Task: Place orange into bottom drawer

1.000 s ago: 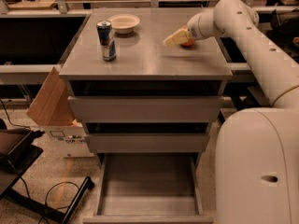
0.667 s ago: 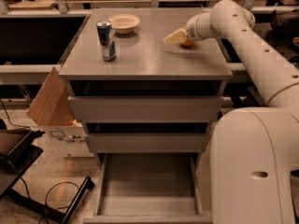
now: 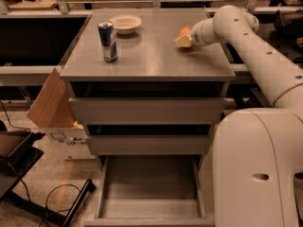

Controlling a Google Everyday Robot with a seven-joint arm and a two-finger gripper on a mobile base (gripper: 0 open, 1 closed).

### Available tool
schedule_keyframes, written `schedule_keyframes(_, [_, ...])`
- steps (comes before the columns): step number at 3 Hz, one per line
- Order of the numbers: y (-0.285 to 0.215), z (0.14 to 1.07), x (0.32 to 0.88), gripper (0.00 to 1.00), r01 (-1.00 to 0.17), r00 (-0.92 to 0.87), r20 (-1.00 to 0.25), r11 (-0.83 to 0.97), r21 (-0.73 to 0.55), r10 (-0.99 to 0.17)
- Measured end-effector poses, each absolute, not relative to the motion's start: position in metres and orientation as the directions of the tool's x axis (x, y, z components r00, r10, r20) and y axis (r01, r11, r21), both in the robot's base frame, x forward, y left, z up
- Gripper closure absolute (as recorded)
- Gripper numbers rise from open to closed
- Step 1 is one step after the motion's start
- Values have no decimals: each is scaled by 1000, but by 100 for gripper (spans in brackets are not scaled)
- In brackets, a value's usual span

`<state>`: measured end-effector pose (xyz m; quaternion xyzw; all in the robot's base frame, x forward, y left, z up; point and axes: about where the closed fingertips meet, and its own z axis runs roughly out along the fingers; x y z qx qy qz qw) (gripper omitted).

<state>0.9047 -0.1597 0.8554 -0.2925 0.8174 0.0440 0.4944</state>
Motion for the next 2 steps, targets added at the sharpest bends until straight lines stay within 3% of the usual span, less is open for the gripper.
schedule_keyframes(1, [-157, 853, 905, 88, -525, -341, -833, 824, -215, -435])
schedule_keyframes(2, [-157, 854, 905, 100, -525, -341, -833, 824, -215, -435])
